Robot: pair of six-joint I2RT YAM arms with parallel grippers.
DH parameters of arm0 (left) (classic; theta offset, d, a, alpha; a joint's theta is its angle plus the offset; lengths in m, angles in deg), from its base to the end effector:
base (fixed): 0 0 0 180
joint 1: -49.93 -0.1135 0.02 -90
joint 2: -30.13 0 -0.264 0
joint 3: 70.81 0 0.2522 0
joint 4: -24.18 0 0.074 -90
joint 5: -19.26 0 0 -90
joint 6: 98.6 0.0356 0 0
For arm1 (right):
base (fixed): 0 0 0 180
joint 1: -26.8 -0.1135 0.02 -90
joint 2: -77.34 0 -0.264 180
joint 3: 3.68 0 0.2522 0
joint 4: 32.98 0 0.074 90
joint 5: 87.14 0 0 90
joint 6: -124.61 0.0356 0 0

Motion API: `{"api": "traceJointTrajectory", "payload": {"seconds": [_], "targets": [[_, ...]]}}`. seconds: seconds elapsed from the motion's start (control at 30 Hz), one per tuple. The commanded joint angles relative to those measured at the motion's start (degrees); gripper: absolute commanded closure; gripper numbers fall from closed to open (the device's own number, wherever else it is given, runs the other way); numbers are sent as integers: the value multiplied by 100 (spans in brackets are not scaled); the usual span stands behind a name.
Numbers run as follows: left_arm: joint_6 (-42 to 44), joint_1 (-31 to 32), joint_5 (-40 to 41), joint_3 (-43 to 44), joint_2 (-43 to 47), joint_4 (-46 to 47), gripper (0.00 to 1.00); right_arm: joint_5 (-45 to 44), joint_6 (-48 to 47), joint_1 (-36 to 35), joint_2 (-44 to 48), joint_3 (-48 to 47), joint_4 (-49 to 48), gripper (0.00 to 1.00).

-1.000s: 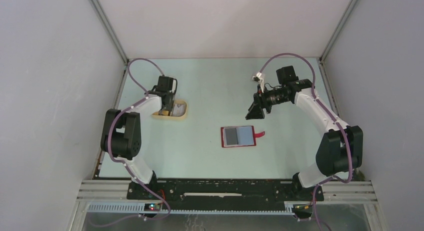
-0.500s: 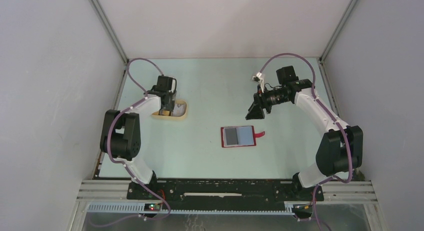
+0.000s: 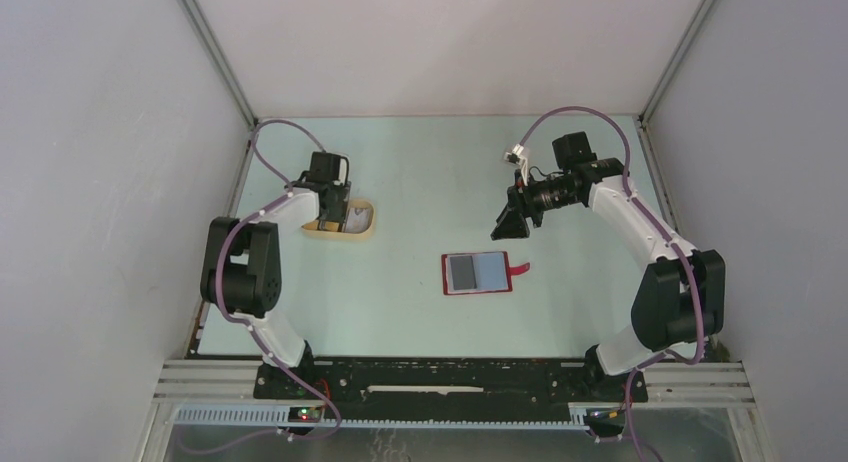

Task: Put the credit cards into the card holder
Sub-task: Pick up the credit card from the storage box.

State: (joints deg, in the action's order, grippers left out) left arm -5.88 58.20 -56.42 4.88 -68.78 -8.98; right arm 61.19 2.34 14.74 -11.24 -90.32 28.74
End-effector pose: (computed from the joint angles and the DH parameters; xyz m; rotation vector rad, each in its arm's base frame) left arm 0.3503 -0.0420 0.1845 0.1467 2.5284 0.2805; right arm 0.2935 0.0937 0.2858 -1.1363 1.9998 1.1595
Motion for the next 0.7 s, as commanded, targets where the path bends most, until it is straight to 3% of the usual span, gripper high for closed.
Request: {"api": "traceJointTrajectory", "payload": {"seconds": [0.0,0.67], "targets": [[-45,-36,47,240,-69,82,48,139,-111,28,-20,-68,28,29],[-158,-35,567,205,404,-21,54,152,-130,28,7,-71,46,29]]}}
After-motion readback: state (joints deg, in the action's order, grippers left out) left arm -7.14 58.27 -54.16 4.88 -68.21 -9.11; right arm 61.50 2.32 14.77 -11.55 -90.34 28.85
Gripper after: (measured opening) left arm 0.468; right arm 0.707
